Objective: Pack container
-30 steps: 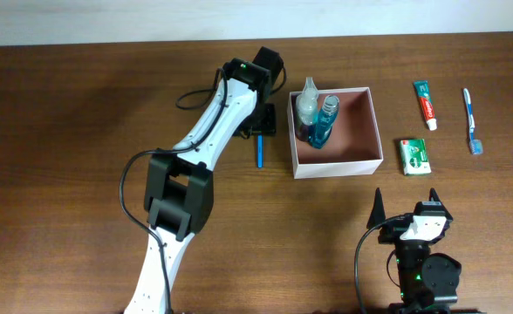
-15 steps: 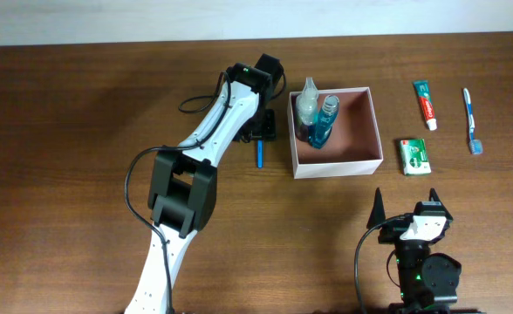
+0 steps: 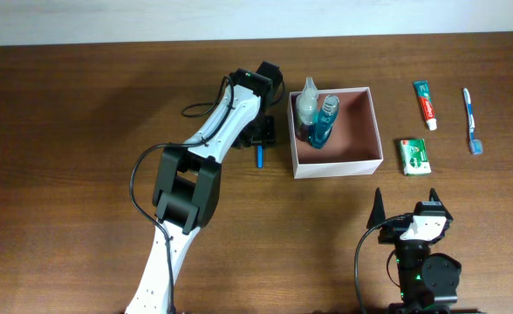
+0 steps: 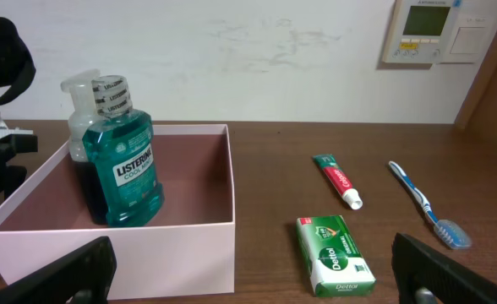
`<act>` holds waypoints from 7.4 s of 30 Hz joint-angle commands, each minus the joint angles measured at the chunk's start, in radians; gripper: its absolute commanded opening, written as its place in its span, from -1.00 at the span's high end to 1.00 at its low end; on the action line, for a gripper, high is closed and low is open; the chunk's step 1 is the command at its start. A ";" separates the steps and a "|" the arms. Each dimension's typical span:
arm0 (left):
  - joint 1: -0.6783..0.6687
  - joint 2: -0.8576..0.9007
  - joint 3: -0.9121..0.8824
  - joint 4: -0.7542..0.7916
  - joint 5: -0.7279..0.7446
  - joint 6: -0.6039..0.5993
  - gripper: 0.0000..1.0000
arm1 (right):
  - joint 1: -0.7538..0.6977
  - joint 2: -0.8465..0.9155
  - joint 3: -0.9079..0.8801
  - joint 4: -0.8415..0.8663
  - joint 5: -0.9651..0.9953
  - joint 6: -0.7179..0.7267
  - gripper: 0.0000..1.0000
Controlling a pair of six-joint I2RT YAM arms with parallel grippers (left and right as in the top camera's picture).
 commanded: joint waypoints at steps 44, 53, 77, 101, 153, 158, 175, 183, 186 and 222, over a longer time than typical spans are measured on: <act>0.158 0.013 0.822 -0.190 0.071 0.068 0.87 | 0.008 -0.007 -0.005 -0.006 0.020 0.000 -0.98; 0.025 -0.069 0.863 -0.138 0.134 0.085 0.86 | 0.008 -0.006 -0.005 -0.006 0.020 0.000 -0.98; -0.274 -0.069 0.744 -0.055 0.134 0.441 0.77 | 0.008 -0.007 -0.005 -0.006 0.020 0.000 -0.98; -0.285 -0.067 0.416 0.093 0.134 0.440 0.66 | 0.008 -0.007 -0.005 -0.006 0.020 0.000 -0.98; 0.385 -0.362 0.452 -0.281 -0.162 0.140 -0.99 | 0.008 -0.006 -0.005 -0.006 0.020 0.000 -0.98; 0.394 -0.362 0.290 -0.196 -0.155 0.140 -0.99 | 0.008 -0.007 -0.005 -0.006 0.020 0.000 -0.98; 0.394 -0.362 -0.123 -0.020 -0.155 0.140 -0.99 | 0.008 -0.007 -0.005 -0.005 0.020 0.000 -0.98; 0.394 -0.362 -0.134 -0.019 -0.155 0.140 -0.99 | 0.008 -0.007 -0.005 -0.009 -0.006 0.011 -0.97; 0.394 -0.362 -0.134 -0.004 -0.155 0.140 -0.99 | 0.008 -0.006 -0.005 -0.013 -0.061 0.011 -0.98; 0.394 -0.362 -0.134 -0.002 -0.155 0.140 -0.99 | -0.010 1.122 1.510 -0.968 0.000 -0.293 -0.98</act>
